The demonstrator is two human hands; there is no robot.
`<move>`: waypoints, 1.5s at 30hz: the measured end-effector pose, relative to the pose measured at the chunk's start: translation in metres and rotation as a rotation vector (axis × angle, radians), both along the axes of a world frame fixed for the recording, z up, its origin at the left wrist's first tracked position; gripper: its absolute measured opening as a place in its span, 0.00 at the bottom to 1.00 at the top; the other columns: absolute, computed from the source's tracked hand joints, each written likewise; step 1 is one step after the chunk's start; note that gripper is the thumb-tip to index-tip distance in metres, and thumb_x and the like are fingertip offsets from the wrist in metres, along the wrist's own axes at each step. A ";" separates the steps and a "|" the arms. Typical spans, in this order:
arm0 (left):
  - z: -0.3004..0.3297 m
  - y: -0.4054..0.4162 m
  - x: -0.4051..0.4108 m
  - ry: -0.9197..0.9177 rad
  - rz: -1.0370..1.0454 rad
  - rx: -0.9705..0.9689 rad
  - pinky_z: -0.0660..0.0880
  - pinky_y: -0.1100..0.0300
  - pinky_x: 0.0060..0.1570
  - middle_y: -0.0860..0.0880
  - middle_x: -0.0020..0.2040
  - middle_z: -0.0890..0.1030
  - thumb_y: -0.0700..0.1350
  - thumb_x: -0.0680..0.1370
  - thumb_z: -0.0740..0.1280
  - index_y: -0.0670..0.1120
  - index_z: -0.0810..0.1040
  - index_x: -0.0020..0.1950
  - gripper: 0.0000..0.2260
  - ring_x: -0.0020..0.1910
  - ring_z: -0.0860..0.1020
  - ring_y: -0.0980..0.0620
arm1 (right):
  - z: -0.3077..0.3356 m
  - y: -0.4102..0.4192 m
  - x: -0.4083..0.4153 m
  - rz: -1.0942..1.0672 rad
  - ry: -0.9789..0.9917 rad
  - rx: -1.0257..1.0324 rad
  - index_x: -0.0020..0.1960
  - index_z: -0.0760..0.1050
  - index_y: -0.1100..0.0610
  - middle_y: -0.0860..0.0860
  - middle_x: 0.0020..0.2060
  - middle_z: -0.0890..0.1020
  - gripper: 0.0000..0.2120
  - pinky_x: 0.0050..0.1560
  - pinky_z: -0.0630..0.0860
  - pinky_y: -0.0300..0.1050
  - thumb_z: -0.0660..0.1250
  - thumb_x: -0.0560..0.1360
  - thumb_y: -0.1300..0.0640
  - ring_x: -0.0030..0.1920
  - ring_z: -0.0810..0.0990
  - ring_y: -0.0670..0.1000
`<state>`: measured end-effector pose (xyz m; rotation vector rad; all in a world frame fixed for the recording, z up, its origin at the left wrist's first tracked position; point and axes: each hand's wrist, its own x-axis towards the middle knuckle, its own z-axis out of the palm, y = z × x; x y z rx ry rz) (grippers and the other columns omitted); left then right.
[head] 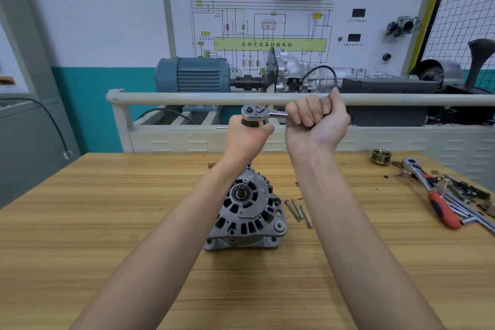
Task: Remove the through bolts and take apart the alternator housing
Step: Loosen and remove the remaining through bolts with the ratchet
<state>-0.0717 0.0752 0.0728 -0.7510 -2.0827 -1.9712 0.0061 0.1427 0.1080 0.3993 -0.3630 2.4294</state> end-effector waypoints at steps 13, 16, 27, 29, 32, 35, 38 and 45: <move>0.002 -0.013 -0.009 -0.005 -0.231 -0.048 0.62 0.62 0.29 0.54 0.20 0.65 0.30 0.70 0.66 0.50 0.66 0.19 0.24 0.23 0.63 0.53 | 0.026 0.018 -0.021 0.240 -0.141 0.054 0.25 0.59 0.53 0.46 0.17 0.58 0.25 0.17 0.52 0.34 0.54 0.81 0.58 0.15 0.55 0.44; 0.001 -0.006 -0.007 -0.065 -0.066 0.076 0.61 0.61 0.28 0.50 0.22 0.65 0.31 0.70 0.65 0.43 0.66 0.27 0.15 0.23 0.62 0.53 | 0.006 0.000 -0.009 0.047 -0.044 0.014 0.24 0.60 0.53 0.47 0.18 0.58 0.27 0.20 0.56 0.37 0.54 0.82 0.57 0.18 0.55 0.45; 0.008 -0.022 -0.012 0.053 -0.431 -0.186 0.64 0.64 0.28 0.51 0.23 0.68 0.39 0.66 0.72 0.50 0.69 0.23 0.16 0.25 0.66 0.52 | 0.038 0.028 -0.029 0.380 -0.199 0.116 0.23 0.58 0.54 0.46 0.16 0.58 0.27 0.17 0.51 0.34 0.54 0.81 0.58 0.14 0.56 0.44; 0.010 -0.023 -0.012 0.044 -0.488 -0.201 0.63 0.63 0.28 0.52 0.22 0.67 0.39 0.66 0.71 0.50 0.68 0.21 0.17 0.24 0.64 0.52 | 0.042 0.027 -0.032 0.420 -0.212 0.116 0.25 0.59 0.54 0.46 0.16 0.59 0.25 0.18 0.50 0.34 0.55 0.81 0.58 0.14 0.56 0.44; 0.007 -0.023 -0.017 -0.004 -0.450 -0.131 0.62 0.59 0.32 0.54 0.20 0.65 0.36 0.68 0.69 0.50 0.67 0.20 0.20 0.22 0.63 0.54 | 0.032 0.018 -0.027 0.286 -0.160 0.048 0.28 0.58 0.53 0.46 0.16 0.58 0.23 0.17 0.51 0.34 0.54 0.82 0.57 0.15 0.55 0.44; 0.006 -0.015 -0.015 -0.030 -0.182 -0.025 0.64 0.61 0.31 0.51 0.21 0.67 0.33 0.70 0.66 0.46 0.68 0.24 0.17 0.22 0.64 0.54 | 0.012 -0.001 -0.016 0.081 -0.073 0.004 0.25 0.59 0.53 0.47 0.18 0.58 0.26 0.19 0.55 0.37 0.54 0.82 0.57 0.18 0.55 0.46; 0.006 -0.003 -0.009 -0.063 0.041 0.093 0.62 0.67 0.22 0.49 0.23 0.67 0.34 0.69 0.65 0.43 0.67 0.28 0.12 0.22 0.62 0.54 | 0.003 -0.017 -0.006 -0.066 -0.031 0.002 0.25 0.60 0.54 0.48 0.19 0.58 0.27 0.22 0.59 0.39 0.55 0.83 0.57 0.20 0.57 0.47; 0.010 -0.016 -0.019 -0.006 -0.239 -0.087 0.66 0.60 0.31 0.52 0.22 0.68 0.34 0.69 0.70 0.48 0.68 0.26 0.17 0.25 0.66 0.52 | 0.034 0.017 -0.030 0.171 -0.192 0.000 0.30 0.56 0.53 0.46 0.17 0.57 0.21 0.18 0.53 0.34 0.54 0.81 0.58 0.16 0.55 0.45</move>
